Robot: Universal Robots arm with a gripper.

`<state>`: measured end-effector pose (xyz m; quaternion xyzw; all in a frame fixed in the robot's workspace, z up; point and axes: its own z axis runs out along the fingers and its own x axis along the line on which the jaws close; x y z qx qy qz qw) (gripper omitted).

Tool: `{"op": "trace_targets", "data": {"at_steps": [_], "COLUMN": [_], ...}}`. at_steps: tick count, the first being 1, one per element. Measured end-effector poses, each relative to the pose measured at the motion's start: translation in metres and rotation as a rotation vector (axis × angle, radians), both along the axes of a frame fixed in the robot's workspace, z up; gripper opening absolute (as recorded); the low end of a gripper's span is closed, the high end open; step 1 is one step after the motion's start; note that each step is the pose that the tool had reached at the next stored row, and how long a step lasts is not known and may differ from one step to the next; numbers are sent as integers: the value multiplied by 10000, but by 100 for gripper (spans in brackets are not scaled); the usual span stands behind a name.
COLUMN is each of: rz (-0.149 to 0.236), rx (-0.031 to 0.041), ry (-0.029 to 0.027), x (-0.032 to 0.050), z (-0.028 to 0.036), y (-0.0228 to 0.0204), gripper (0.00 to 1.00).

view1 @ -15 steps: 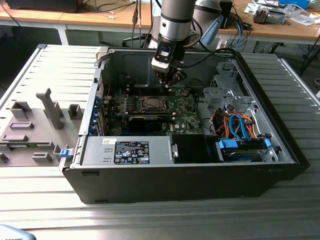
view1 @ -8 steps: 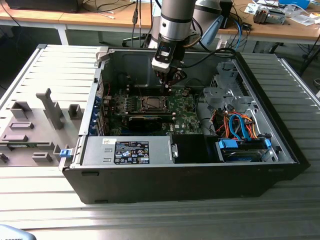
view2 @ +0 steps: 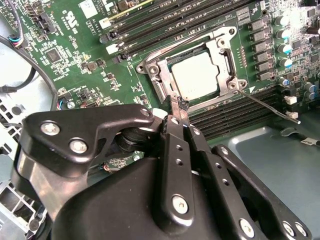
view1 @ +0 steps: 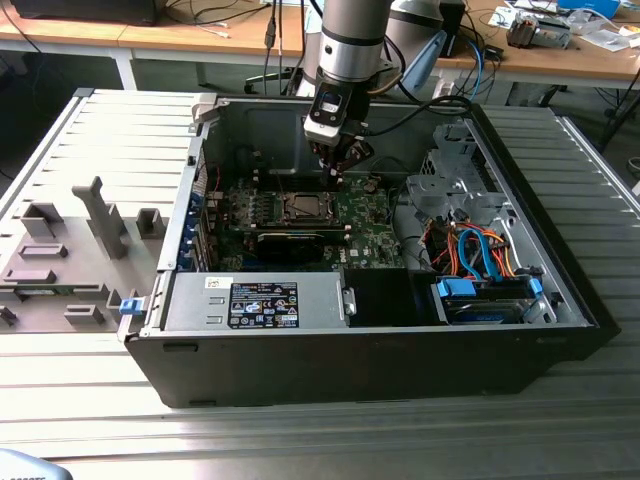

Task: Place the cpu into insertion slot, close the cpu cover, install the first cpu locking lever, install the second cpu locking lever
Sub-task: 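Install the first cpu locking lever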

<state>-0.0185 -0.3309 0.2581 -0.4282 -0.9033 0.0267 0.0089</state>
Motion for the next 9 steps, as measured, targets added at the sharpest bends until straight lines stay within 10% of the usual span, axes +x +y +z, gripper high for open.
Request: {"op": "trace_targets", "data": {"at_steps": [9], "rz": [81], "rx": [0], "ry": [0], "x": [0], "z": [0], "y": [0], "gripper": [11]}}
